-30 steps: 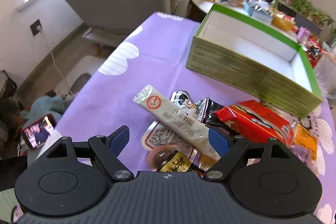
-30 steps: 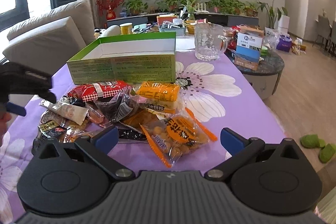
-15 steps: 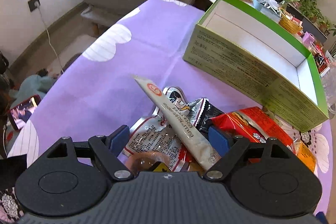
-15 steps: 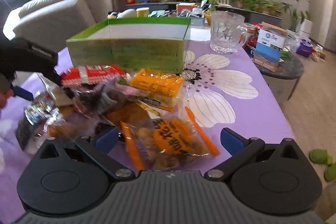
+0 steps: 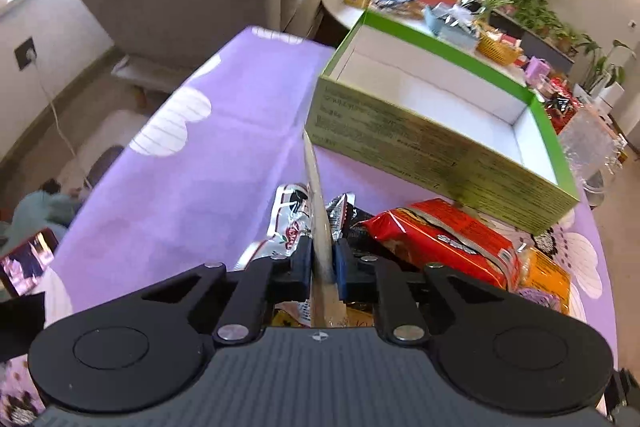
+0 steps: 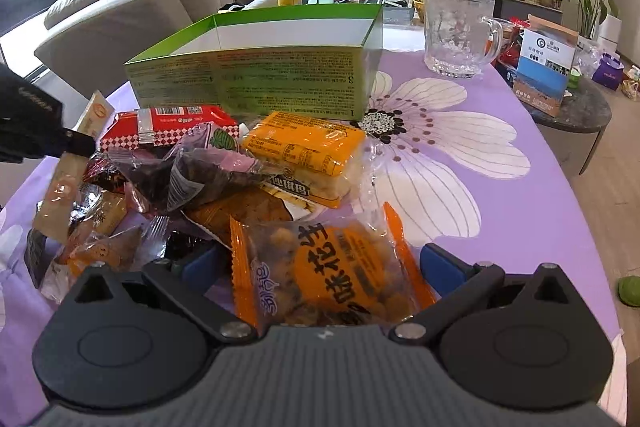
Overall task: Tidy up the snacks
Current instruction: 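Grasp the white stick snack with left tool while right tool grasps orange peanut bag, then carry both snacks into the green box and open the left tool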
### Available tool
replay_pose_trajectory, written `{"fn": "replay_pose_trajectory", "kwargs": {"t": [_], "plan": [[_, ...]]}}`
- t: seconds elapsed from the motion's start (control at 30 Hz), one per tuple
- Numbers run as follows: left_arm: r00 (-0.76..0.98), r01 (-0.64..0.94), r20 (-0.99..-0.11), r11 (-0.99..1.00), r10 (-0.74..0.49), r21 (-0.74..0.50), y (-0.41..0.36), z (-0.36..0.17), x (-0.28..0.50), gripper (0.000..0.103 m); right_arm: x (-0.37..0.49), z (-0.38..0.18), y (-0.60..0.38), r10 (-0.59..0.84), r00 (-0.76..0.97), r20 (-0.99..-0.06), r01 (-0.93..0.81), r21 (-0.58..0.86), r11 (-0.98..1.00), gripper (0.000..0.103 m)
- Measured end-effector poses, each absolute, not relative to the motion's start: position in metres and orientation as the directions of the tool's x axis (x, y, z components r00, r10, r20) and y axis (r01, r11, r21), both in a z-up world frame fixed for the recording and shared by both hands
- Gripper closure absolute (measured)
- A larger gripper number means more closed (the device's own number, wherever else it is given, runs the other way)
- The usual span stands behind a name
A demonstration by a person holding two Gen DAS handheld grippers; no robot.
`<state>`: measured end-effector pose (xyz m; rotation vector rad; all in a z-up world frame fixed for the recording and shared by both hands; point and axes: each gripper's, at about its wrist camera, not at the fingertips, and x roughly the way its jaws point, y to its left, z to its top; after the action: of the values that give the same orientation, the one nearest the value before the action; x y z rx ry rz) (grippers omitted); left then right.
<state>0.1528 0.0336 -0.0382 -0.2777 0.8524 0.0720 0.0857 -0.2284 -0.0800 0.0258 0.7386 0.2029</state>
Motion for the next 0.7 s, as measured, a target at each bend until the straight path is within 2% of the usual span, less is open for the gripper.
{"fn": "replay_pose_trajectory", "kwargs": {"t": [0.3, 0.7], "plan": [[0.726, -0.104, -0.683, 0.969, -0.082, -0.226, 0.039, -0.01, 0.126, 0.093, 0.085, -0.077, -0.232, 0.194, 0.709, -0.678, -0.178, 0.094, 0.979, 0.036], [0.731, -0.063, -0.674, 0.973, -0.106, -0.221, 0.036, -0.004, 0.111, 0.092, 0.052, -0.055, -0.242, 0.174, 0.743, -0.646, -0.147, 0.097, 0.984, 0.036]]}}
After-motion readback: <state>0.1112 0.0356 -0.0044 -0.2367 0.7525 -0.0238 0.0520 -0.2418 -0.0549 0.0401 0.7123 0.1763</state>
